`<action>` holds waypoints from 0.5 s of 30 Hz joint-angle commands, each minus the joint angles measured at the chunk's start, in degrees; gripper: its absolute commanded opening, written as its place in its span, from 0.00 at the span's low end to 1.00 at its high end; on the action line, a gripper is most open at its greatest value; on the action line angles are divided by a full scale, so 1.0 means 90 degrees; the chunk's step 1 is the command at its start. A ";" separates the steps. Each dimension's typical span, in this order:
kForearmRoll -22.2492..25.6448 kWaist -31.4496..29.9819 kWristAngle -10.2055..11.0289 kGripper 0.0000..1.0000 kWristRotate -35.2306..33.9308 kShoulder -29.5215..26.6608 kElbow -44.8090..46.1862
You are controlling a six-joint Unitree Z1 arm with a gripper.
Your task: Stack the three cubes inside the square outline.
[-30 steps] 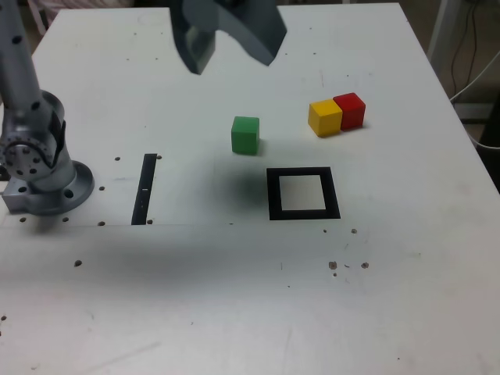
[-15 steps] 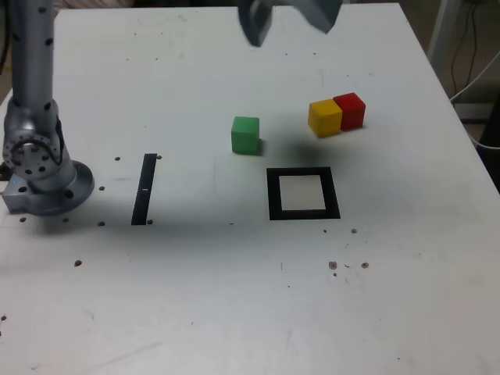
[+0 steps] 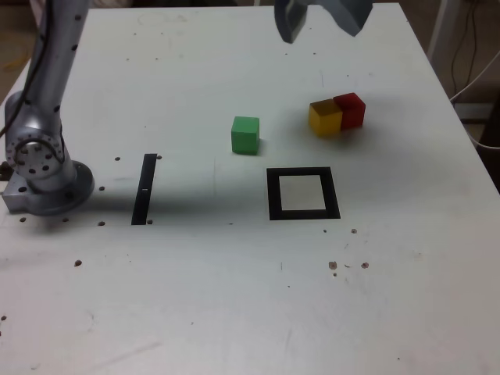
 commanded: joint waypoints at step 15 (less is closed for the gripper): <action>-0.0741 0.0020 0.0266 0.99 0.2505 0.0733 -0.0402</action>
